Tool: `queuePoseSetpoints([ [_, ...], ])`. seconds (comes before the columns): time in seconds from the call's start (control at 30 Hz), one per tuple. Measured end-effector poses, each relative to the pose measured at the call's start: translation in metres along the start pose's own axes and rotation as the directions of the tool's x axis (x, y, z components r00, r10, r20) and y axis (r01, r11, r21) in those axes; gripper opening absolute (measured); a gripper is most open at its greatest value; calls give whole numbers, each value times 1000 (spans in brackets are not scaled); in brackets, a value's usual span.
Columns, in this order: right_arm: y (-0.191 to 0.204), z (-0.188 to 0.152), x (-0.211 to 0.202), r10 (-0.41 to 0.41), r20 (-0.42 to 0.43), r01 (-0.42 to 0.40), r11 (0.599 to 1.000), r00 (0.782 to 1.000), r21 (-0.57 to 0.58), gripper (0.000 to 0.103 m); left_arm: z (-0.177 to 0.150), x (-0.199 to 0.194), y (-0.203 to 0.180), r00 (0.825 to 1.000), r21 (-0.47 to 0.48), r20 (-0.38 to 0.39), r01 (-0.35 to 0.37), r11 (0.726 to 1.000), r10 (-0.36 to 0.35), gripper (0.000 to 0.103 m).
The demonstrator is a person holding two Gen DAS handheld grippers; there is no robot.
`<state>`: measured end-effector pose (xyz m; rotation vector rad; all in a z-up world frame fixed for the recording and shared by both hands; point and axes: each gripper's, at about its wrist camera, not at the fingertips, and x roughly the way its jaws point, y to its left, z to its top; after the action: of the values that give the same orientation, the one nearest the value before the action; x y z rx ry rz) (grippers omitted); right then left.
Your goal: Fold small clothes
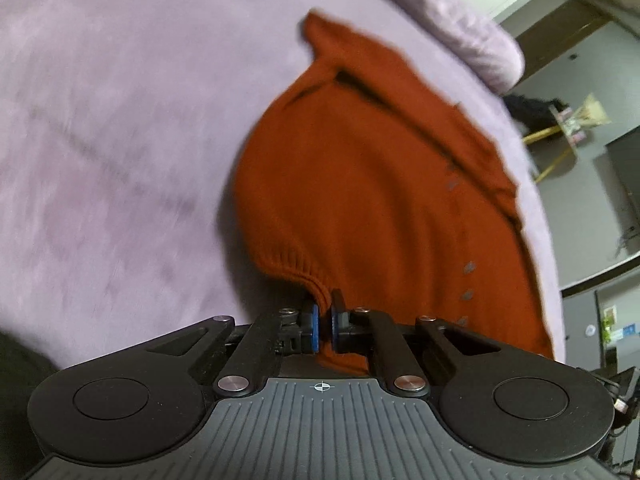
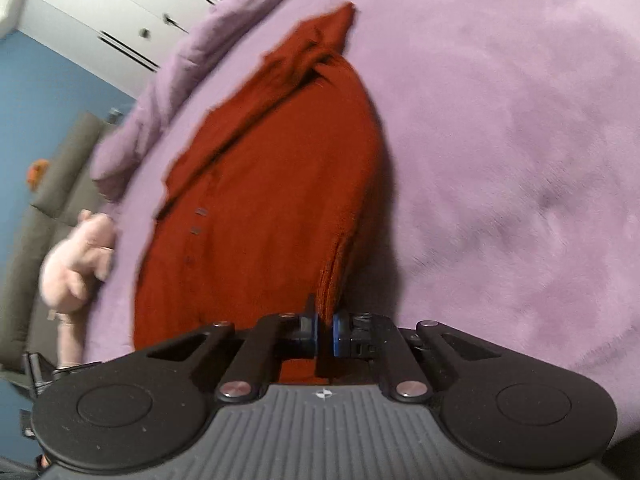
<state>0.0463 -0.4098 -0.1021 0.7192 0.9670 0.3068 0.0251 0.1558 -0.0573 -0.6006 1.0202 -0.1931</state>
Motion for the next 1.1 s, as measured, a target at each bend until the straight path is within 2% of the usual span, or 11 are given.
queuePoseSetpoints([
  [0.17,12,29,0,54,71,-55,998,996,18,5,34,-14,-25,990,31,129,61,998,-65,7],
  [0.37,32,69,15,62,152,-62,998,986,-7,5,74,-1,-46,978,106,205,6,994,-28,7],
  [0.5,43,89,37,-14,179,26,998,984,-62,5,94,17,-44,972,98,235,-53,994,29,7],
  [0.63,47,105,66,-114,181,135,985,977,-107,5,109,38,-36,969,86,221,-135,987,113,7],
  [0.7,47,109,81,-162,174,187,972,971,-143,5,111,47,-37,970,117,213,-142,983,115,10],
  [0.73,48,110,86,-179,168,206,965,969,-162,7,112,50,-37,970,127,213,-149,981,120,10],
  [0.8,49,112,89,-191,171,224,953,967,-202,12,112,49,-34,962,138,243,-162,977,125,25],
  [0.87,49,110,78,-138,221,191,951,965,-244,21,115,44,-26,958,132,262,-158,979,119,29],
  [0.9,49,109,73,-123,243,187,947,962,-261,32,116,42,-20,959,138,264,-146,980,106,32],
  [0.93,48,107,70,-117,261,195,935,958,-295,39,117,43,-17,960,144,259,-146,979,105,33],
  [1.1,48,101,82,-195,207,267,864,959,-427,39,117,62,-14,973,243,192,-177,954,132,36],
])
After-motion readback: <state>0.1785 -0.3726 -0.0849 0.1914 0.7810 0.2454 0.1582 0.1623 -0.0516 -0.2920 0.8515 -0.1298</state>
